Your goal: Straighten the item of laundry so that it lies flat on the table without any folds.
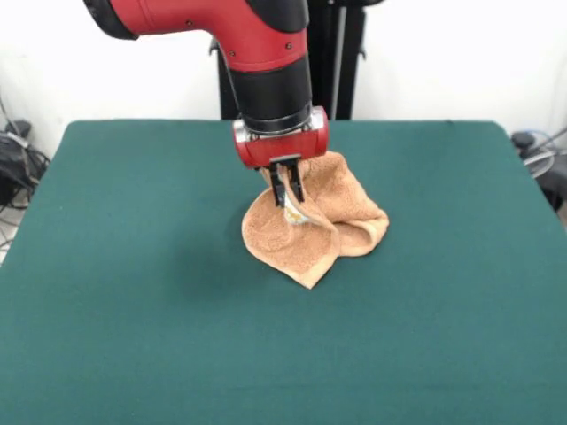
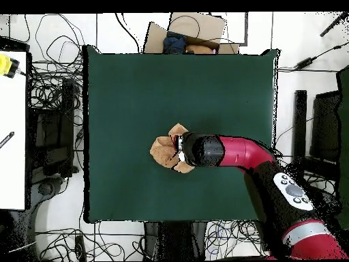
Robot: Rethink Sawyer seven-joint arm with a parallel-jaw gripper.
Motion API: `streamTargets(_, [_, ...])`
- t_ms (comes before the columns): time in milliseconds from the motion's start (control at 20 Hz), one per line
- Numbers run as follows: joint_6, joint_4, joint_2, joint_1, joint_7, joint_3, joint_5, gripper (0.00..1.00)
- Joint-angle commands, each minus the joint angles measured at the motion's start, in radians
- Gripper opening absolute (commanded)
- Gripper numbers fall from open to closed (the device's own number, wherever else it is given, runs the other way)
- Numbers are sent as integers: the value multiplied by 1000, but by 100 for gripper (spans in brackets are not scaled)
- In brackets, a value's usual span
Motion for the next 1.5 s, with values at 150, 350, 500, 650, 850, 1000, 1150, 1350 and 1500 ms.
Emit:
streamTargets(150, [131, -76, -11, 23, -77, -9, -77, 0])
streamTargets(350, [310, -63, -161, 14, -108, 29, -6, 0])
streamTargets(500, [426, -73, -243, 18, -119, 51, 30, 0])
streamTargets(650, [538, -96, -295, 15, -126, 69, 55, 0])
streamTargets(850, [653, -105, -358, -5, -127, 88, 97, 0])
streamTargets(1000, [717, -115, -403, -16, -132, 97, 119, 0])
streamTargets(1150, [741, -115, -421, -26, -136, 104, 130, 0])
streamTargets(1350, [694, -49, -460, -57, -162, 106, 155, 0])
streamTargets(1500, [657, -2, -484, -75, -176, 106, 168, 0])
